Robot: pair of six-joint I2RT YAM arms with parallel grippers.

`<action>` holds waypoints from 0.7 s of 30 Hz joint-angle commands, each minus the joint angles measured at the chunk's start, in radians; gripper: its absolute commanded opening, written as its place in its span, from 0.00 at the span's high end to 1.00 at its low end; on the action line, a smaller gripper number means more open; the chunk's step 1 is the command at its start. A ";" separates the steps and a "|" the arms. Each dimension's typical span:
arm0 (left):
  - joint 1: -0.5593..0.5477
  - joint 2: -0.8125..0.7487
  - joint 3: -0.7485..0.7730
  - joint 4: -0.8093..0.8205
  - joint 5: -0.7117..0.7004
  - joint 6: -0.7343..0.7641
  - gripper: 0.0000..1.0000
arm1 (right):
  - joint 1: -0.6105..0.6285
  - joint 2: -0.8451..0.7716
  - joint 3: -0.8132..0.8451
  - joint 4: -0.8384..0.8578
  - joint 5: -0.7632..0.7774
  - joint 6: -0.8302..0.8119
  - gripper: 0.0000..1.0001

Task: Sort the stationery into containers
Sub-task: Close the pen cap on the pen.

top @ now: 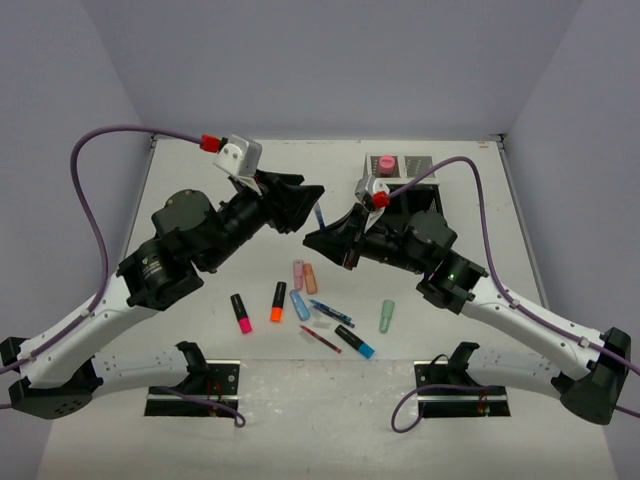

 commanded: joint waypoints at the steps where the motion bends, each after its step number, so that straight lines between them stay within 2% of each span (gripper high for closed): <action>1: -0.001 -0.041 -0.033 0.055 0.100 -0.025 0.49 | 0.005 -0.015 0.018 0.055 -0.031 0.013 1.00; 6: -0.001 -0.032 -0.060 0.063 0.122 -0.043 0.56 | 0.005 -0.027 0.021 0.058 -0.029 0.014 1.00; 10: -0.001 -0.032 -0.084 0.071 0.109 -0.044 0.58 | 0.006 -0.038 0.021 0.058 -0.025 0.013 1.00; 16: -0.001 -0.031 -0.092 0.076 0.110 -0.041 0.84 | 0.005 -0.041 0.024 0.058 -0.029 0.015 1.00; 19: -0.001 -0.037 -0.107 0.091 0.134 -0.037 0.86 | 0.006 -0.039 0.035 0.055 -0.022 0.023 1.00; 20: -0.001 -0.041 -0.112 0.095 0.142 -0.037 0.88 | 0.006 -0.039 0.042 0.051 -0.018 0.027 1.00; 21: -0.001 -0.043 -0.117 0.096 0.150 -0.036 0.94 | 0.006 -0.038 0.056 0.048 -0.014 0.029 1.00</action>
